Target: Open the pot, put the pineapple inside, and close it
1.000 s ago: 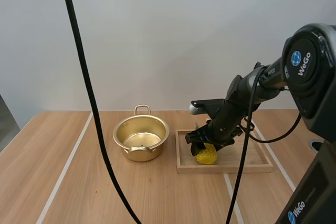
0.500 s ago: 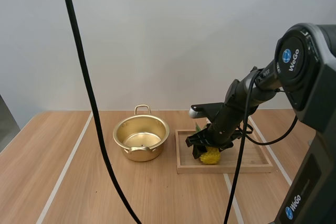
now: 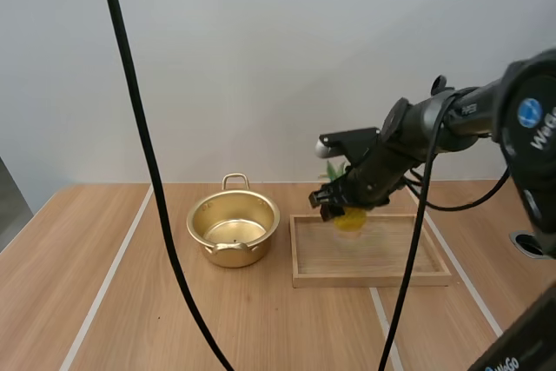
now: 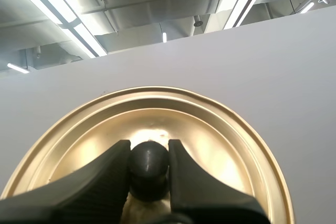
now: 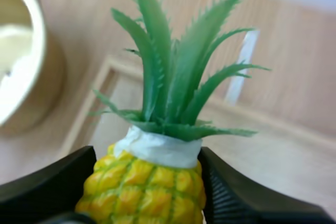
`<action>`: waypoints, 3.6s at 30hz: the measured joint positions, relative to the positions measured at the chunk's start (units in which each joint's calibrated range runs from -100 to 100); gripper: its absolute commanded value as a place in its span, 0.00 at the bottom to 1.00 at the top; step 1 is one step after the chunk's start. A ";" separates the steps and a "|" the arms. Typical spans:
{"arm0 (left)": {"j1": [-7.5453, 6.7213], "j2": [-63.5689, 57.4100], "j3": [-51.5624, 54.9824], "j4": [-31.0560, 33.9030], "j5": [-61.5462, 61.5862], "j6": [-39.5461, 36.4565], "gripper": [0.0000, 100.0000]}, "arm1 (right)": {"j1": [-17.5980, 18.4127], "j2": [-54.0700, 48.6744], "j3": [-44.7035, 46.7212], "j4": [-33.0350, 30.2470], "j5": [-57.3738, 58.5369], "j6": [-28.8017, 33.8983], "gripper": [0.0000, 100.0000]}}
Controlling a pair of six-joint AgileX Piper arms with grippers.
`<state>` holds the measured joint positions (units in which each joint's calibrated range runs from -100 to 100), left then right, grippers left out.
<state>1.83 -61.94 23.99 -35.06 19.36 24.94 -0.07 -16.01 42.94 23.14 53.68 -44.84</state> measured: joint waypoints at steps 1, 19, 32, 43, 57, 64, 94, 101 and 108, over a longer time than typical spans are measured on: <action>0.00 0.00 0.00 0.00 0.00 0.00 0.00 | 0.00 -2.18 -0.52 0.00 -0.82 0.00 0.00; 0.00 0.00 0.00 0.00 0.00 0.00 0.00 | 0.00 -31.02 -1.75 1.66 -5.81 0.00 0.00; 0.00 0.00 0.00 0.00 0.00 0.00 0.00 | 0.00 -34.22 -1.75 3.52 -8.50 0.00 0.00; 0.00 0.00 0.00 0.00 0.00 0.00 0.00 | 0.00 -34.22 -1.75 8.34 -11.39 -1.10 0.00; 0.00 0.00 0.00 0.00 0.00 0.00 0.00 | 4.79 -31.16 -1.75 19.04 -14.37 -13.70 0.00; 0.00 0.00 0.00 0.00 0.00 0.00 0.00 | 12.14 -30.62 -1.75 12.68 -17.20 -13.82 0.00; 0.00 0.00 0.00 0.00 0.00 0.00 0.00 | 20.48 -1.15 1.34 11.84 -33.86 -13.62 0.00; 0.00 0.00 0.00 0.00 0.00 0.00 0.00 | 20.48 5.90 1.34 11.94 -40.34 -14.00 0.00; 0.00 0.00 0.00 0.00 0.00 0.00 0.00 | 20.48 12.27 1.34 11.94 -45.38 -14.14 0.00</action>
<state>1.83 -61.94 23.99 -35.06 19.36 24.94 20.40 -3.74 44.29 35.08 8.31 -58.98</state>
